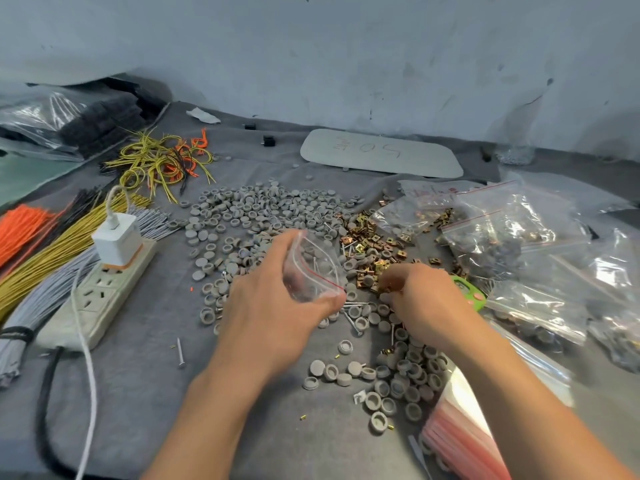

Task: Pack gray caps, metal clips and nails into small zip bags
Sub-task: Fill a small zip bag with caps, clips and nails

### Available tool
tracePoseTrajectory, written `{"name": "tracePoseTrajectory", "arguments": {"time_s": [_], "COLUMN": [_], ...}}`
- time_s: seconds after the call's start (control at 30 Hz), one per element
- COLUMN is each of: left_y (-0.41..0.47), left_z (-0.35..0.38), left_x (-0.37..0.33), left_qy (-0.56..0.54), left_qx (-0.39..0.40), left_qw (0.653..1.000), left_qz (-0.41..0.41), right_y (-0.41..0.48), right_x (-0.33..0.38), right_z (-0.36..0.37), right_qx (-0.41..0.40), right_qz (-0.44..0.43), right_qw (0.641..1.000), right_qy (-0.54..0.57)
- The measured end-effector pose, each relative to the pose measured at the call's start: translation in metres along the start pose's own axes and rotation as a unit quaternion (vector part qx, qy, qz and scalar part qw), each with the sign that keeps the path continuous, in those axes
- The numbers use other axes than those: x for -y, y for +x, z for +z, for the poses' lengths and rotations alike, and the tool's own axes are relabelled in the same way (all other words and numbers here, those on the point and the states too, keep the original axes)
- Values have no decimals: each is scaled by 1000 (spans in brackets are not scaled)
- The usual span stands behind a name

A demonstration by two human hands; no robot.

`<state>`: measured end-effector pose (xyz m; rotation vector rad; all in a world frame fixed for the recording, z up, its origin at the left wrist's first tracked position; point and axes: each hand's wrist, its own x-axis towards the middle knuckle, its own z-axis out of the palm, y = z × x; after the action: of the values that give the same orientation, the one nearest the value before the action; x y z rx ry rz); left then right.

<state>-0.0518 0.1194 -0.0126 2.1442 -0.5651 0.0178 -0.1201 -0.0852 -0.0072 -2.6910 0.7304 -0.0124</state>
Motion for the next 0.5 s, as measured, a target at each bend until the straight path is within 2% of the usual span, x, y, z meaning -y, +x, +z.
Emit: {"name": "tracePoseTrajectory", "arguments": {"time_s": [0.2,0.5], "left_y": [2,7], "left_z": [6,21], "left_x": [-7,-4], "left_qy": [70,128], "left_qx": [3,-30], "left_qw": [998,990], "left_qz": [8,40], "right_y": [3,5], "right_x": [-2,2], "right_z": [0,2], "right_qx": [15,20], "right_qz": [-9,-5], "right_qw": [999,999], "right_qy": [-52,-41]}}
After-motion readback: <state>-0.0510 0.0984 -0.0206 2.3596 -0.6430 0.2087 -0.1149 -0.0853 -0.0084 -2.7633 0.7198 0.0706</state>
